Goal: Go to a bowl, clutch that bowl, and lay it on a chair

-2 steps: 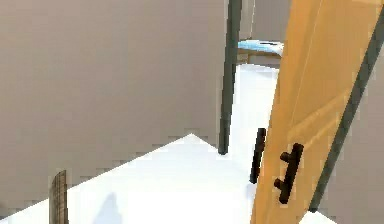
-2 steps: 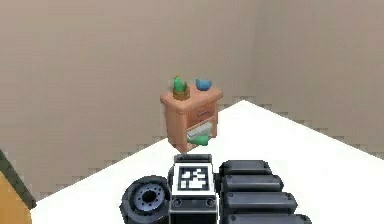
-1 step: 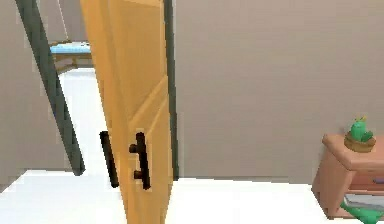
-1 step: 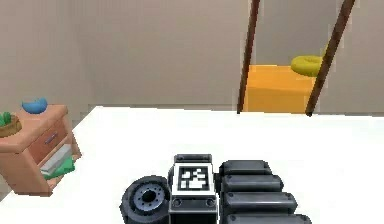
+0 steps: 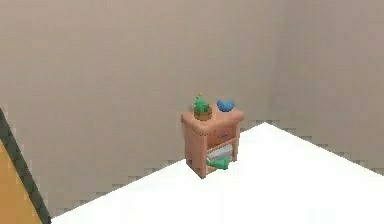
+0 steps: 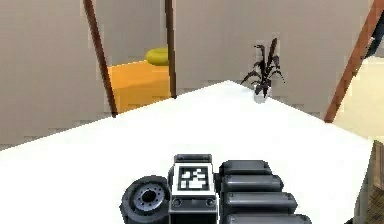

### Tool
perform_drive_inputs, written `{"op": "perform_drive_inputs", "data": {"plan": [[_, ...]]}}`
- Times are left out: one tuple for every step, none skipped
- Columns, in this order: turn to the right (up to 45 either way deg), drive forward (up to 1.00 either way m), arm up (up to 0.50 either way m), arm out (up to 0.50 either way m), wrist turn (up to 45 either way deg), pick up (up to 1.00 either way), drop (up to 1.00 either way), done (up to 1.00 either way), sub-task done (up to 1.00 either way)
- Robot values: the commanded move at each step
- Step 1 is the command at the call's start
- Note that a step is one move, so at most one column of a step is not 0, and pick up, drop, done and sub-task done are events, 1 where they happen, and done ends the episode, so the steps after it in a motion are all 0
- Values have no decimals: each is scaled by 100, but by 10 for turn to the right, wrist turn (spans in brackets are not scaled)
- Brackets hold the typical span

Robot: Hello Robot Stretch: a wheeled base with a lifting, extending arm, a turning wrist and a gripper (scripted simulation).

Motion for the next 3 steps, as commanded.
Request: {"op": "perform_drive_inputs", "data": {"plan": [[-450, 0, 0, 0, 0, 0, 0, 0, 0], [-450, 0, 0, 0, 0, 0, 0, 0, 0], [-30, 0, 0, 0, 0, 0, 0, 0, 0]]}}
